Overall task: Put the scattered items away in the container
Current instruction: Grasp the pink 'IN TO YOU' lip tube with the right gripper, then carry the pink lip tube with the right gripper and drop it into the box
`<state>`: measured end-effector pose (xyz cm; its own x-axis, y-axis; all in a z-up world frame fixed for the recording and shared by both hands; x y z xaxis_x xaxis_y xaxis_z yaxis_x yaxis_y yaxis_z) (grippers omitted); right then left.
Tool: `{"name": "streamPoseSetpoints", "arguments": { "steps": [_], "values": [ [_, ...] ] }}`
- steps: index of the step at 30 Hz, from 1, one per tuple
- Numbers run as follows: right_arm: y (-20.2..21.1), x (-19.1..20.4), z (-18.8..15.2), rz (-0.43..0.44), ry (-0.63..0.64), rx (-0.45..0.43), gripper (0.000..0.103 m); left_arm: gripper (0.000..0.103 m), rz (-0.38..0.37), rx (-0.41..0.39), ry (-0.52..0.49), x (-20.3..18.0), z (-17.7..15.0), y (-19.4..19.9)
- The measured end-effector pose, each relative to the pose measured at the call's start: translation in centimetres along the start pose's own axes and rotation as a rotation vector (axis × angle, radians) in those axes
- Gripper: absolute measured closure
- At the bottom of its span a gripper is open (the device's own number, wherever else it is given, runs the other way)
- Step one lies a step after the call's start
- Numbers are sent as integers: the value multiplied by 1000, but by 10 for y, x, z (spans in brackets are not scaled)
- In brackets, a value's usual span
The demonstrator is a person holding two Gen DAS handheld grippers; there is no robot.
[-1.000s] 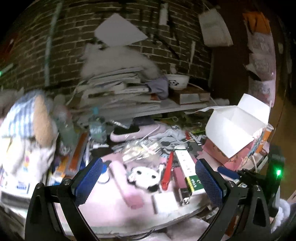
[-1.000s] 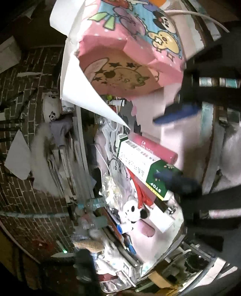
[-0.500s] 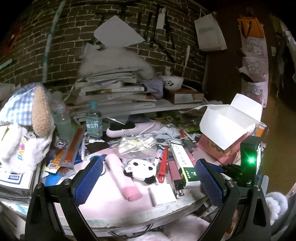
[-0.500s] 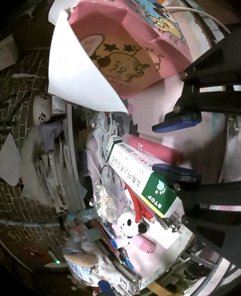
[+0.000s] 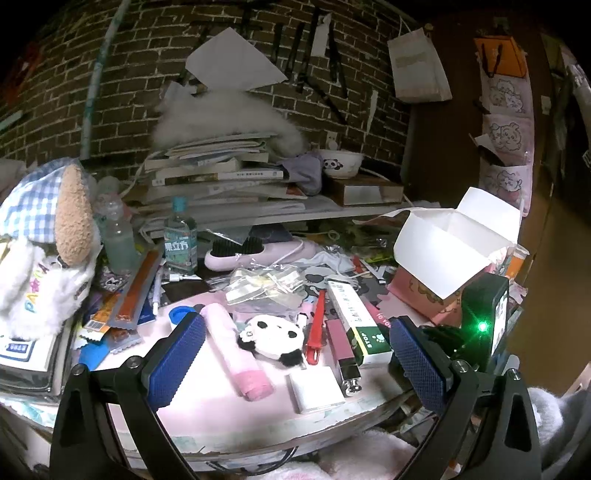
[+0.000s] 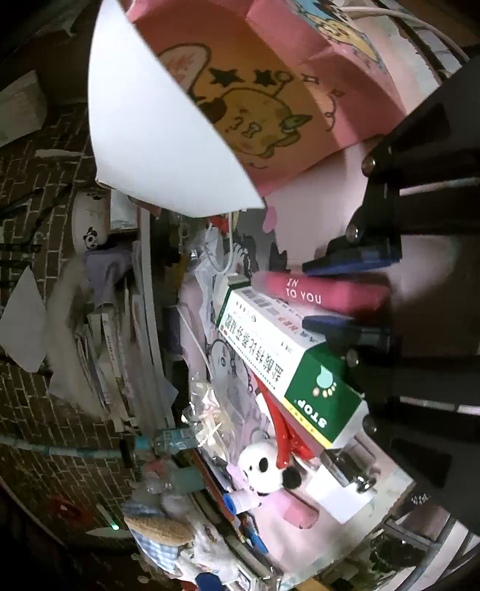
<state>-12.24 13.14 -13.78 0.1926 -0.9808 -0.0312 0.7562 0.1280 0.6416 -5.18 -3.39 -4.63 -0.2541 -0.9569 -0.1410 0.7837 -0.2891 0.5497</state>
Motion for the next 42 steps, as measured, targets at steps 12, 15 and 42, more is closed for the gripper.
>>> {"name": "streamPoseSetpoints", "arguments": {
  "steps": [12,15,42],
  "values": [
    [10,2,-4,-43,41,-53,89,3,-4,-1,4,-2,0,1],
    [18,2,-2,-45,42,-80,89,3,-5,-2,3,-4,0,1],
    [126,-47,108,-34,217,-120,89,3,-11,81,34,-3,1,-23]
  ]
}}
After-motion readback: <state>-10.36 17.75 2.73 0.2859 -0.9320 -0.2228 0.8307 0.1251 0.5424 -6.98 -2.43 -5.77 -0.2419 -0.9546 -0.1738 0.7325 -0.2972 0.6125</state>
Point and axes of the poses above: each gripper's, at about its wrist camera, not at the fingertips, and y roughly against the way its jaws point, x to its left, z to its top, the point moved 8 cm from there along -y, roughly the way its jaws point, and after that the axes turned 10 degrees about x, right-handed, at the moved point
